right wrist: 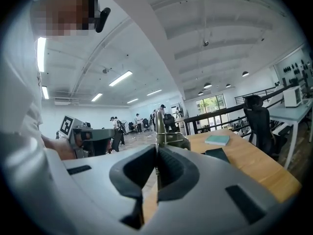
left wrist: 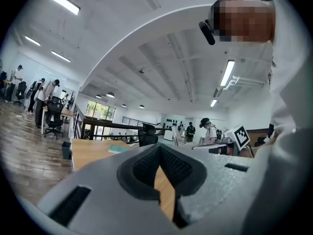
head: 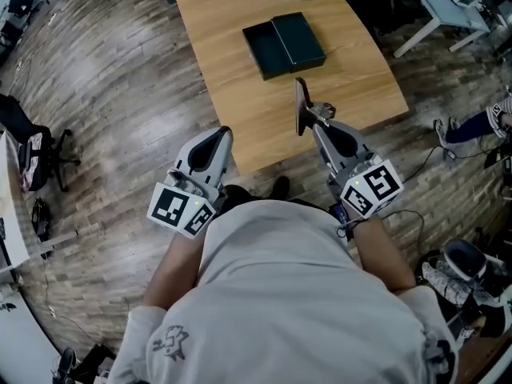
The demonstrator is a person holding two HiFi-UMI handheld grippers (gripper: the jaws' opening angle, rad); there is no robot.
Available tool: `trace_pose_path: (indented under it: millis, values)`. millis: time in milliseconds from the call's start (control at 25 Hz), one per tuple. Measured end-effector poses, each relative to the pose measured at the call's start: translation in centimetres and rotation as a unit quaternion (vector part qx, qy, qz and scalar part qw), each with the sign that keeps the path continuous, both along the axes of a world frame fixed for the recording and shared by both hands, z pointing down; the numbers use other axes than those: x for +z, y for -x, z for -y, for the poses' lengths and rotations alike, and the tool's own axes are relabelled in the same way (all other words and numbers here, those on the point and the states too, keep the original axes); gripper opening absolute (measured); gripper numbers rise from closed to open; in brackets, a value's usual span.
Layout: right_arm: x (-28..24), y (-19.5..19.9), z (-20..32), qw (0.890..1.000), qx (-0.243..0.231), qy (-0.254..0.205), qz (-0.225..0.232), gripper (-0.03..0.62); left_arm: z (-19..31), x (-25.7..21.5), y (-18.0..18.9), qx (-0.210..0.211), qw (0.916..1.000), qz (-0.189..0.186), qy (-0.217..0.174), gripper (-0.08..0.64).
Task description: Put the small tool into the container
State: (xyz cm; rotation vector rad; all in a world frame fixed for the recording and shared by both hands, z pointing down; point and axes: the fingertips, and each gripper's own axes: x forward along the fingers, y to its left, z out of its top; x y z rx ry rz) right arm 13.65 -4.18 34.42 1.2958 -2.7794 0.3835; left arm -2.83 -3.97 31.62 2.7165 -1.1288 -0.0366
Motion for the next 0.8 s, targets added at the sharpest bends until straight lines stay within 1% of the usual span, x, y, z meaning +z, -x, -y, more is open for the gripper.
trace_pose_path:
  millis: [120,200,320,600,800]
  values:
    - [0.8,-0.5,0.8,1.000,-0.002,0.013,0.002,0.009,0.7,0.5,-0.3,-0.004,1.0000,0.004,0.006,0.005]
    - [1.3,-0.5,1.7,1.000,-0.002,0.026,0.009,0.009,1.6,1.0,-0.3,-0.006,0.9998,0.003,0.017,0.006]
    - [2.0,-0.3,3.0,0.999,-0.001,0.042,0.015,0.008,2.6,1.5,-0.3,0.000,0.9996,0.003,0.028,0.006]
    - [3.8,0.5,7.3,0.998,0.012,0.064,0.001,0.009,6.8,2.9,0.2,0.017,0.9989,0.013,0.041,0.005]
    - [5.2,1.3,11.0,0.996,0.012,0.088,-0.019,0.009,10.2,3.7,0.5,0.033,0.9978,0.011,0.056,0.006]
